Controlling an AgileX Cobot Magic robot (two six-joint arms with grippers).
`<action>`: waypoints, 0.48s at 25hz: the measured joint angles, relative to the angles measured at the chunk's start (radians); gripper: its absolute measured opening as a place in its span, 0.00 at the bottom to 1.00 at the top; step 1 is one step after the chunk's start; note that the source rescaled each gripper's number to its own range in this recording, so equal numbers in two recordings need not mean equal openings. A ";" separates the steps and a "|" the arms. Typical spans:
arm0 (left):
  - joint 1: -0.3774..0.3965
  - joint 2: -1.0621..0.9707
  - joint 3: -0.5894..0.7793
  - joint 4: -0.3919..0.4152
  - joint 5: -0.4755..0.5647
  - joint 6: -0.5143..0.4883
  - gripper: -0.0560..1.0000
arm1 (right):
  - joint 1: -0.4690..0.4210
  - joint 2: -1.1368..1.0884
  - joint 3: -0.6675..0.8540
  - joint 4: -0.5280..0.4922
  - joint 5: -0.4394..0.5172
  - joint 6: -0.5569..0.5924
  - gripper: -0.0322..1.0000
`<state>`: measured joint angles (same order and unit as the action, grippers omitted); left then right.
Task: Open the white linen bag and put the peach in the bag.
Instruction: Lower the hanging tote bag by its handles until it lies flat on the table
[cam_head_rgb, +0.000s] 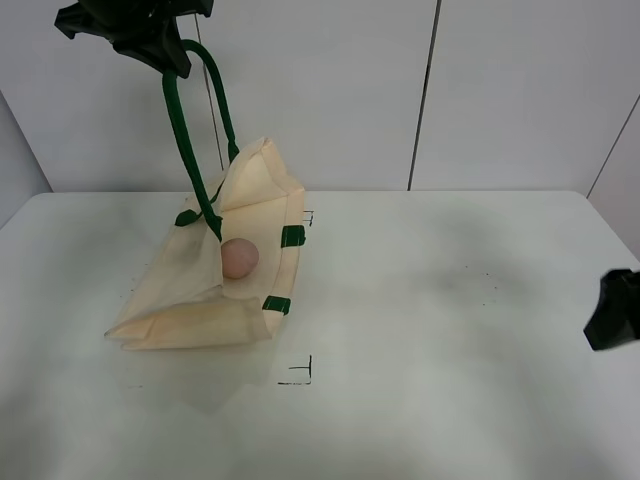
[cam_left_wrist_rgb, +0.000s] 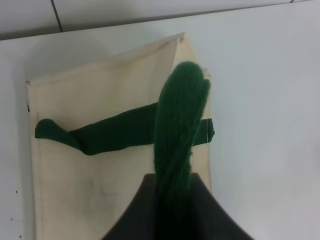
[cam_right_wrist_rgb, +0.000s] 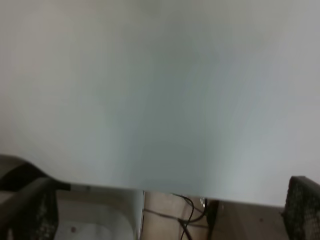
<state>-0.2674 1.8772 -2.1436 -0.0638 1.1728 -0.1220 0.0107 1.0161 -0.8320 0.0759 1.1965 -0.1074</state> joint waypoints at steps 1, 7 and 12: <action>0.000 0.000 0.000 0.000 0.000 0.000 0.05 | 0.000 -0.068 0.039 0.000 -0.011 0.000 1.00; 0.000 0.000 0.000 0.000 0.000 0.000 0.05 | 0.000 -0.447 0.282 0.000 -0.124 0.000 1.00; 0.000 0.000 0.000 0.000 0.000 0.000 0.05 | 0.000 -0.704 0.326 -0.011 -0.168 0.011 1.00</action>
<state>-0.2674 1.8772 -2.1436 -0.0638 1.1728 -0.1220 0.0107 0.3123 -0.5062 0.0649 1.0286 -0.0966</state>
